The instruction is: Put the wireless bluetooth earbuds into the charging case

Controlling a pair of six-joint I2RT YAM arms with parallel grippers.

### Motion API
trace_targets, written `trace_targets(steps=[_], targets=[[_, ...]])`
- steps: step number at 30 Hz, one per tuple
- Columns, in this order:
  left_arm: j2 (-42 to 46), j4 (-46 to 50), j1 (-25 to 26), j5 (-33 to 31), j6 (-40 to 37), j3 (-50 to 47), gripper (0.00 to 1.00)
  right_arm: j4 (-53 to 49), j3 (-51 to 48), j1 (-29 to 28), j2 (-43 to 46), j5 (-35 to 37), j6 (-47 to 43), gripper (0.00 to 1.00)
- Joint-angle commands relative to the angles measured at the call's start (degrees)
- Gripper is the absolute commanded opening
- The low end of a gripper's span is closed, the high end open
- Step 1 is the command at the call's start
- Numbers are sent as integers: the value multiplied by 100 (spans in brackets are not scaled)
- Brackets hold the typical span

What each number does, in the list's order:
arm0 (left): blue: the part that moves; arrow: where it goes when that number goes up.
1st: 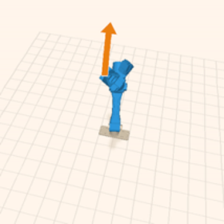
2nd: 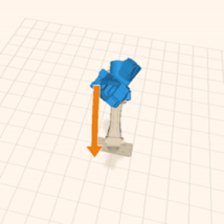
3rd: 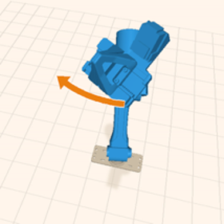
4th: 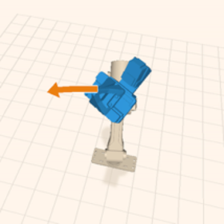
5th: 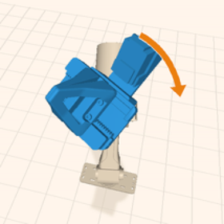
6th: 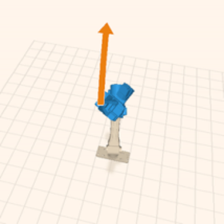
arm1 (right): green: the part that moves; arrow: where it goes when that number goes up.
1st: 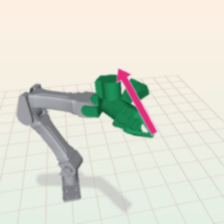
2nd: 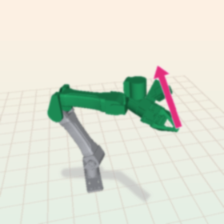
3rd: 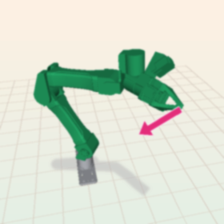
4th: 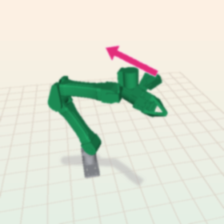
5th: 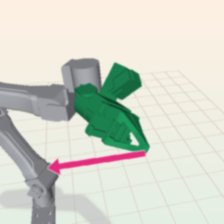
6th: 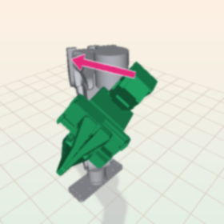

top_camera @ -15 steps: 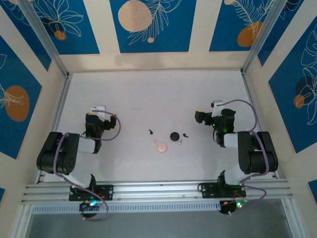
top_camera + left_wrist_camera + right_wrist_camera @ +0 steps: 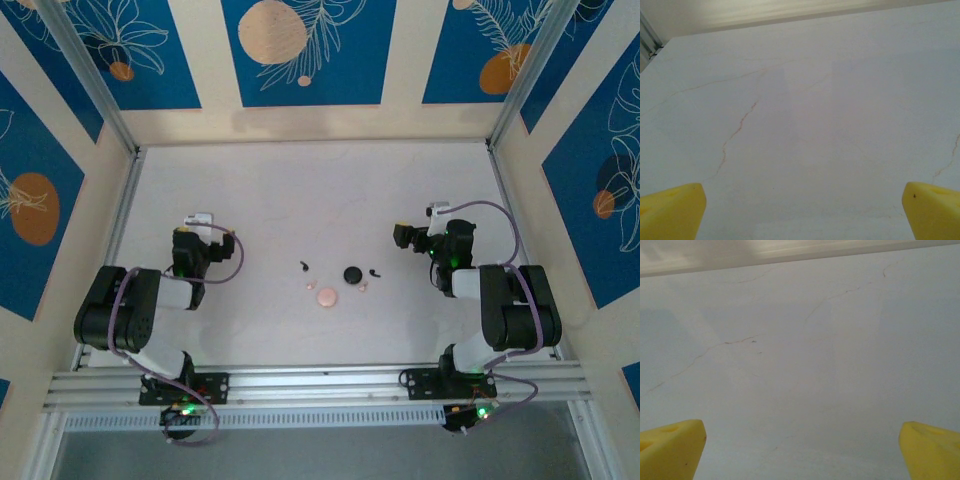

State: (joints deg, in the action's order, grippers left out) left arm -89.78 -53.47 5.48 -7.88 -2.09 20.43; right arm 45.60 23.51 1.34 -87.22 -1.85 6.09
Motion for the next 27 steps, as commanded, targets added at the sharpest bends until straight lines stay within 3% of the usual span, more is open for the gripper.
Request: trace_targets(steps=[1, 27], targets=[[49, -14, -29, 129, -99, 92, 100, 54, 25, -25, -1, 90, -130, 99], [70, 44, -76, 269, -99, 111, 97, -297, 159, -19, 200, 1, -157, 99]])
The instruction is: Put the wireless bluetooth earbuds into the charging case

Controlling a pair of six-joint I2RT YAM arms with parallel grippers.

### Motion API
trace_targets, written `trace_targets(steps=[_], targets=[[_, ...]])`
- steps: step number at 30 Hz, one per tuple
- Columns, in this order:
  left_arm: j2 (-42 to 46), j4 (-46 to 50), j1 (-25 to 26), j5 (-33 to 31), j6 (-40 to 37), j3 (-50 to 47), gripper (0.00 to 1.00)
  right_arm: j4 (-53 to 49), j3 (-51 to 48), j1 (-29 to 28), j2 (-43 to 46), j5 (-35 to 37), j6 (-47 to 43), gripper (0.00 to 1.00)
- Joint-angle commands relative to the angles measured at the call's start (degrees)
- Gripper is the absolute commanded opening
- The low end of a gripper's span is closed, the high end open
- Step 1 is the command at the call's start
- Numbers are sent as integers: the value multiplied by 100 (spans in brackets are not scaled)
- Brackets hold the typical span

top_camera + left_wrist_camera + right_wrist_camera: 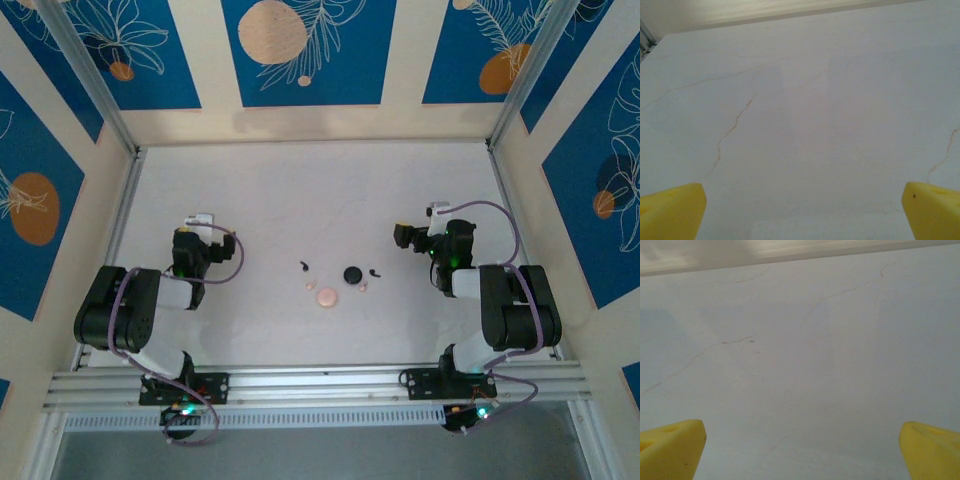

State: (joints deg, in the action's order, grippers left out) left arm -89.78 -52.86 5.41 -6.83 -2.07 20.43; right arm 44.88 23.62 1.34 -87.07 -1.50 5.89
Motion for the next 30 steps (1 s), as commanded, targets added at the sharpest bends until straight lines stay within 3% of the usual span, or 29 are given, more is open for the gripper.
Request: trace_targets(steps=[1, 4, 11, 15, 20, 25, 30], targets=[[134, 59, -58, 188, -125, 126, 96, -776, 344, -60, 397, -134, -215, 99], [689, 853, 6, 80, -169, 319, 91, -2957, 1271, -204, 953, -159, -44, 99], [2032, 4056, 379, 491, 52, 1635, 78, -7112, 3420, -1027, 1384, 215, 887, 99], [2318, 5245, 825, 555, 369, 2097, 76, -8680, 4265, -1907, 1309, 428, 1143, 99], [2382, 6027, 1264, 597, 752, 2167, 74, -9858, 4700, -2843, 1015, 574, 1853, 91], [2486, 6115, 1522, 447, 932, 1855, 74, -10087, 4673, -3247, 356, -35, 2520, 74], [2570, 5985, 1568, 371, 996, 1585, 75, -10230, 4802, -3562, -465, 380, 2785, 71]])
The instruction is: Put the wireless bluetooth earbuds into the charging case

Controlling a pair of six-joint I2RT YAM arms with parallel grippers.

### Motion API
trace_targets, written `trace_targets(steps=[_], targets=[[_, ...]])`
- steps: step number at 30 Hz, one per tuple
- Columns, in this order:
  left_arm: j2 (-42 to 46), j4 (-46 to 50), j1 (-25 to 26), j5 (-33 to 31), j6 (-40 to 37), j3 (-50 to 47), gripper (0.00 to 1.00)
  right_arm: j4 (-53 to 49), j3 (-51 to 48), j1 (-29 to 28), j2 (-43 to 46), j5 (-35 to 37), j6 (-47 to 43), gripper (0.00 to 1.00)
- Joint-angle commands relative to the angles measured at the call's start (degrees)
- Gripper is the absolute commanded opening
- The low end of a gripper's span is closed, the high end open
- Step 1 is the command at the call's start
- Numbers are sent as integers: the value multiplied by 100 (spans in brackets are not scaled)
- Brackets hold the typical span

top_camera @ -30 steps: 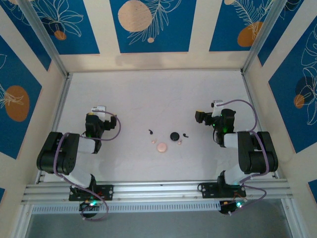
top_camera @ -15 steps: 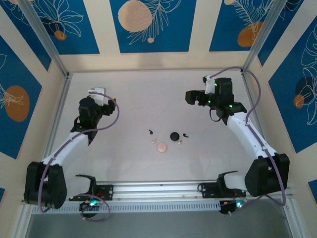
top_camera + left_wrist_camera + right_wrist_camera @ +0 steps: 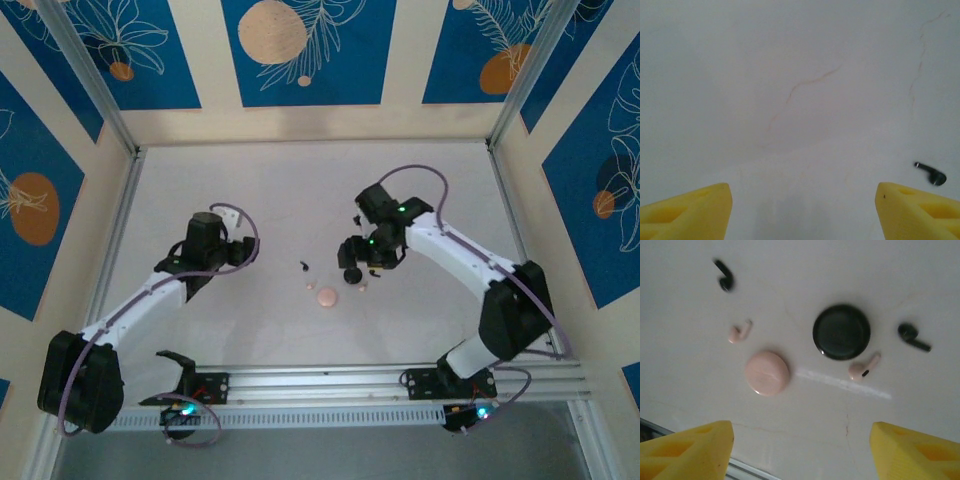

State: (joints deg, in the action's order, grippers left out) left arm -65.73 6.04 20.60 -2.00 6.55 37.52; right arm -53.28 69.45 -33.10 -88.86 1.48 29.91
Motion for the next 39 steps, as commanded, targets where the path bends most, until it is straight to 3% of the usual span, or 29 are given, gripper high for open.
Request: trace_targets(steps=[1, 12, 25, 39], targets=[[166, 79, 48, -112, 126, -150, 75, -419, 250, -122, -414, 112, 417, 70], [175, 16, 58, -287, 200, -214, 77, -473, 883, -120, -1653, 572, 315, 71], [139, -20, 58, -175, 279, -409, 77, -241, 1046, -27, -2299, 571, 182, 68], [43, -82, 58, -144, 272, -407, 77, -65, 980, -59, -2602, 629, 134, 50]])
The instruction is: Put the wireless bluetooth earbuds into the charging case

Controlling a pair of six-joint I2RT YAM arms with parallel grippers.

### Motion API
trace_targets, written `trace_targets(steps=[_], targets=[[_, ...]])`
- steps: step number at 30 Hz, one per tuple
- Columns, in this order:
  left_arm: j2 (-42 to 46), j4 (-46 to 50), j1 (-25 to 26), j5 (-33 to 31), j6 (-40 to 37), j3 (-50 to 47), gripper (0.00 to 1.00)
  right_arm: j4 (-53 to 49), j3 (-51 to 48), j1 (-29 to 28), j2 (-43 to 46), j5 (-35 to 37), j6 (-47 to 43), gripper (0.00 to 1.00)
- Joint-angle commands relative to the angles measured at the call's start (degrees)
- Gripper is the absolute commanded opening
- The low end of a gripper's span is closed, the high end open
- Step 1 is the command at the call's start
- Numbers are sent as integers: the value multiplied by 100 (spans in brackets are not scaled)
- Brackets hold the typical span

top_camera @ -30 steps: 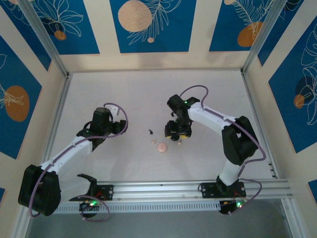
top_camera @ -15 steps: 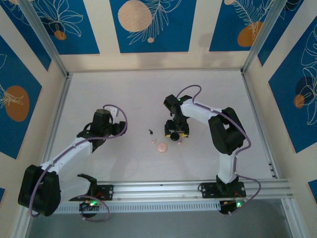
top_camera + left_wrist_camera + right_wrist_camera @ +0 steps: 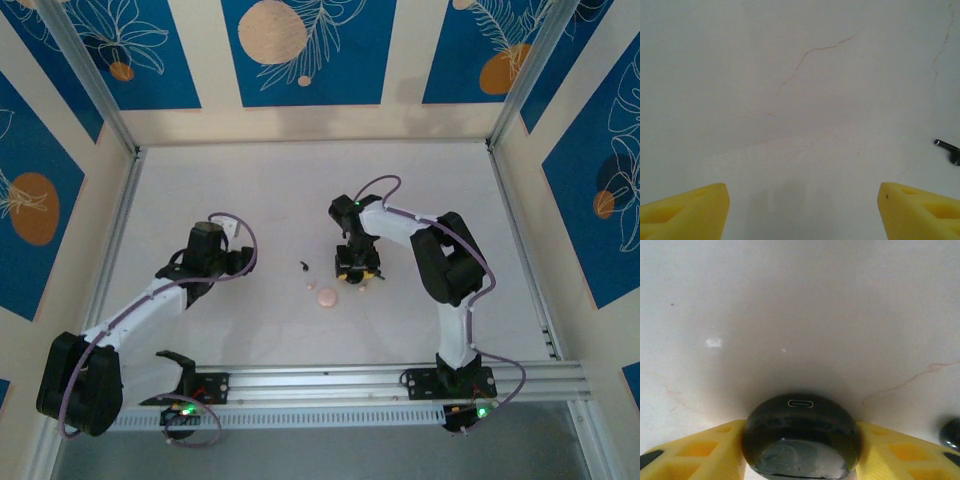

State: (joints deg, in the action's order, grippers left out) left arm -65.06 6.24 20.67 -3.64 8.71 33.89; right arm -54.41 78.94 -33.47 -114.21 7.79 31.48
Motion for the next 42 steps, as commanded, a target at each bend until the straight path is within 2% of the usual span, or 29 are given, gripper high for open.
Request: trace_targets(steps=[1, 4, 7, 9, 15, 18, 22, 25, 28, 32, 36, 42], targets=[[-25, -92, 47, 29, 60, -57, 77, 77, 4, -28, -35, 10, -37, 47], [1, -113, 60, 80, 98, -77, 76, 223, -94, -42, 115, 34, -55, 42], [78, -263, 86, 184, 129, -129, 74, 465, -263, -38, 442, 65, -52, 41], [144, -480, 110, 503, 13, -195, 72, 754, -448, -54, 757, 76, -5, 41], [287, -2250, 437, 1365, -413, -857, 65, 2243, -1287, -59, 1867, -268, 164, 41], [185, -3295, 671, 1663, -676, -1187, 61, 3209, -1746, -56, 2341, -751, 279, 41], [32, -4133, 1021, 2040, -1039, -1409, 54, 4305, -2224, -69, 2792, -1389, 483, 41], [-39, -4889, 1242, 2184, -1251, -1669, 54, 4942, -2500, -89, 3054, -1659, 607, 39], [-68, -5528, 1421, 2300, -1417, -1873, 53, 5521, -2838, -107, 3346, -1773, 776, 39], [-120, -5724, 1592, 2396, -1543, -1862, 52, 6170, -3193, -133, 3672, -1960, 1013, 39], [-224, -5986, 1758, 2142, -1532, -1859, 49, 6641, -3435, -196, 3861, -2134, 1262, 39], [-439, -6484, 1905, 1990, -1483, -1791, 49, 7027, -3609, -418, 4013, -2165, 1507, 39]])
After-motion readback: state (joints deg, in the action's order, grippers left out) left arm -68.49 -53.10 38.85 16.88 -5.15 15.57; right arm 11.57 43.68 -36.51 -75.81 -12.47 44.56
